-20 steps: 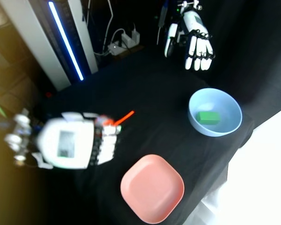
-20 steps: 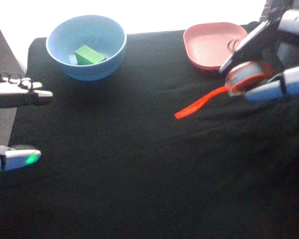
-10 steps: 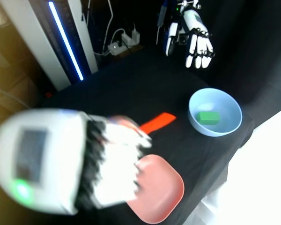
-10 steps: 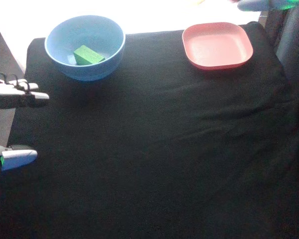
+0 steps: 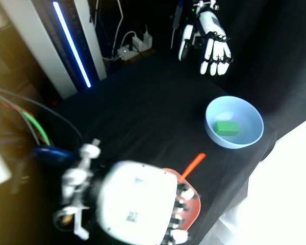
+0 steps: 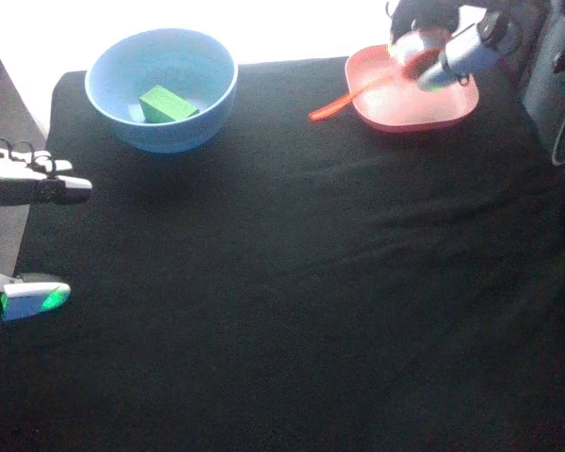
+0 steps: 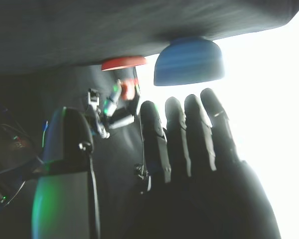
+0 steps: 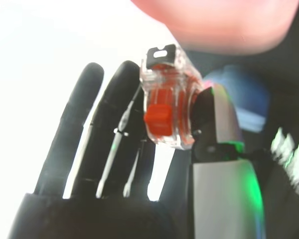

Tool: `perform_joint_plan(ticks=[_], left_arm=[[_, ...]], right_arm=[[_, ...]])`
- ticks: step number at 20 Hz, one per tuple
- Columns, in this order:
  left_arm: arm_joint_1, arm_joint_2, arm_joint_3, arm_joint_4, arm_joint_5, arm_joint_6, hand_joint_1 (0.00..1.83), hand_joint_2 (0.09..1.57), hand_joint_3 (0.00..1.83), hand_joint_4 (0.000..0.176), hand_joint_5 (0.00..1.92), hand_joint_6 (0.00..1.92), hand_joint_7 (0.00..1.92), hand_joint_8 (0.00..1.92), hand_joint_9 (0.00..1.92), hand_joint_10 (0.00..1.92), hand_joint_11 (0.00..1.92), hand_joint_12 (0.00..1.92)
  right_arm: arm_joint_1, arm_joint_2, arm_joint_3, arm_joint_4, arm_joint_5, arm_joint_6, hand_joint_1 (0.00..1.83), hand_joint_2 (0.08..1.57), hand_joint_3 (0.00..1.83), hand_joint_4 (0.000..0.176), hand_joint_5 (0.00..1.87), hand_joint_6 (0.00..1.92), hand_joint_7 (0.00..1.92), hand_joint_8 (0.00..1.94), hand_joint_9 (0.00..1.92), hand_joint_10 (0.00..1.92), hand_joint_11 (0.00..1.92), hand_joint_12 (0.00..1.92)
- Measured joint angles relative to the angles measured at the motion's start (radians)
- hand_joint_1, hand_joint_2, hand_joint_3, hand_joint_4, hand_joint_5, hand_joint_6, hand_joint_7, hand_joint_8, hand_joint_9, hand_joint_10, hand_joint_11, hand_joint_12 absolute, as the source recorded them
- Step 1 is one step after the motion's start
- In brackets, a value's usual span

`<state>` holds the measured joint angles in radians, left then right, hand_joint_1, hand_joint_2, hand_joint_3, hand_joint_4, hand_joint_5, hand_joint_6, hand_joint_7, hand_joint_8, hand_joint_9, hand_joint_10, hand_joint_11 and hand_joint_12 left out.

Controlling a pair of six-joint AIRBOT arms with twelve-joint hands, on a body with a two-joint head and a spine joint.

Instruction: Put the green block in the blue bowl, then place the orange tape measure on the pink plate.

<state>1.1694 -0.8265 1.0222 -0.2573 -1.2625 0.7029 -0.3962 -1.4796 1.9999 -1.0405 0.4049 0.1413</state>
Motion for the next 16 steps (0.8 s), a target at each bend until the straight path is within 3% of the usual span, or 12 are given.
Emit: perform_joint_plan(ticks=[2,3,5,6,8,9,10,11,13,14,16], left_arm=[[-0.003,0.000,0.000,0.004,-0.002,-0.001,0.94,1.03,0.00,0.000,0.66,0.01,0.41,0.00,0.29,0.01,0.00,0.61],[-0.003,0.000,0.000,0.001,-0.002,-0.001,0.96,1.02,0.00,0.000,0.65,0.00,0.41,0.00,0.28,0.00,0.00,0.57],[-0.003,0.000,0.000,0.001,-0.006,-0.004,0.96,1.01,0.00,0.000,0.63,0.00,0.40,0.00,0.25,0.00,0.00,0.52],[-0.003,0.000,0.000,0.001,-0.013,-0.004,0.92,1.00,0.00,0.000,0.62,0.00,0.40,0.00,0.26,0.00,0.00,0.65],[-0.003,0.003,-0.003,0.003,-0.035,-0.007,0.87,1.00,0.00,0.000,0.59,0.00,0.39,0.00,0.28,0.01,0.00,0.86],[-0.003,0.011,-0.009,-0.002,-0.044,-0.007,0.84,1.00,0.00,0.000,0.55,0.00,0.36,0.00,0.28,0.00,0.00,0.82],[-0.003,0.017,-0.010,-0.006,-0.063,-0.007,0.85,0.99,0.00,0.000,0.48,0.00,0.34,0.00,0.28,0.00,0.00,0.89],[-0.001,0.024,-0.010,-0.006,-0.091,-0.007,0.83,0.99,0.00,0.000,0.43,0.00,0.34,0.00,0.27,0.00,0.00,0.86],[0.002,0.042,-0.011,-0.007,-0.128,-0.007,0.81,0.95,0.00,0.000,0.32,0.00,0.29,0.00,0.23,0.00,0.00,0.57],[0.001,0.050,-0.011,-0.012,-0.148,-0.007,0.81,0.93,0.00,0.015,0.28,0.00,0.27,0.00,0.23,0.00,0.00,0.54],[0.001,0.057,-0.014,-0.025,-0.197,-0.007,0.83,0.93,0.00,0.071,0.19,0.00,0.23,0.00,0.23,0.00,0.00,0.60]], right_arm=[[0.003,0.000,-0.002,-0.003,0.004,0.002,0.85,0.81,0.00,0.118,0.12,0.00,0.25,0.00,0.34,0.00,0.08,0.88],[0.006,0.000,-0.004,-0.008,0.005,0.002,0.75,0.79,0.00,0.164,0.02,0.00,0.06,0.00,0.12,0.01,0.02,0.62],[0.006,0.003,-0.021,-0.006,0.003,0.002,0.71,0.77,0.00,0.176,0.00,0.00,0.00,0.00,0.00,0.00,0.00,0.22],[0.006,0.007,-0.040,0.026,0.006,0.001,0.69,0.78,0.00,0.176,0.00,0.00,0.00,0.00,0.00,0.00,0.00,0.26],[0.006,0.065,-0.117,0.097,0.063,0.002,0.73,0.78,0.00,0.176,0.00,0.00,0.00,0.00,0.00,0.00,0.00,0.55],[0.006,0.095,-0.150,0.154,0.096,0.002,0.73,0.76,0.00,0.176,0.00,0.00,0.00,0.00,0.00,0.00,0.00,0.46],[0.006,0.127,-0.178,0.198,0.128,0.001,0.72,0.79,0.00,0.176,0.00,0.00,0.00,0.00,0.00,0.00,0.00,0.09],[0.006,0.172,-0.216,0.239,0.167,0.000,0.67,0.79,0.00,0.170,0.00,0.00,0.00,0.00,0.00,0.00,0.00,0.02],[0.005,0.242,-0.266,0.326,0.243,0.000,0.84,0.74,0.00,0.176,0.00,0.00,0.00,0.00,0.00,0.00,0.00,0.00],[0.005,0.276,-0.287,0.396,0.290,0.000,0.77,0.77,0.00,0.175,0.00,0.00,0.00,0.00,0.00,0.00,0.00,0.00],[-0.020,0.335,-0.348,0.538,0.389,-0.019,0.79,0.75,0.00,0.176,0.00,0.00,0.00,0.00,0.00,0.00,0.00,0.00]])
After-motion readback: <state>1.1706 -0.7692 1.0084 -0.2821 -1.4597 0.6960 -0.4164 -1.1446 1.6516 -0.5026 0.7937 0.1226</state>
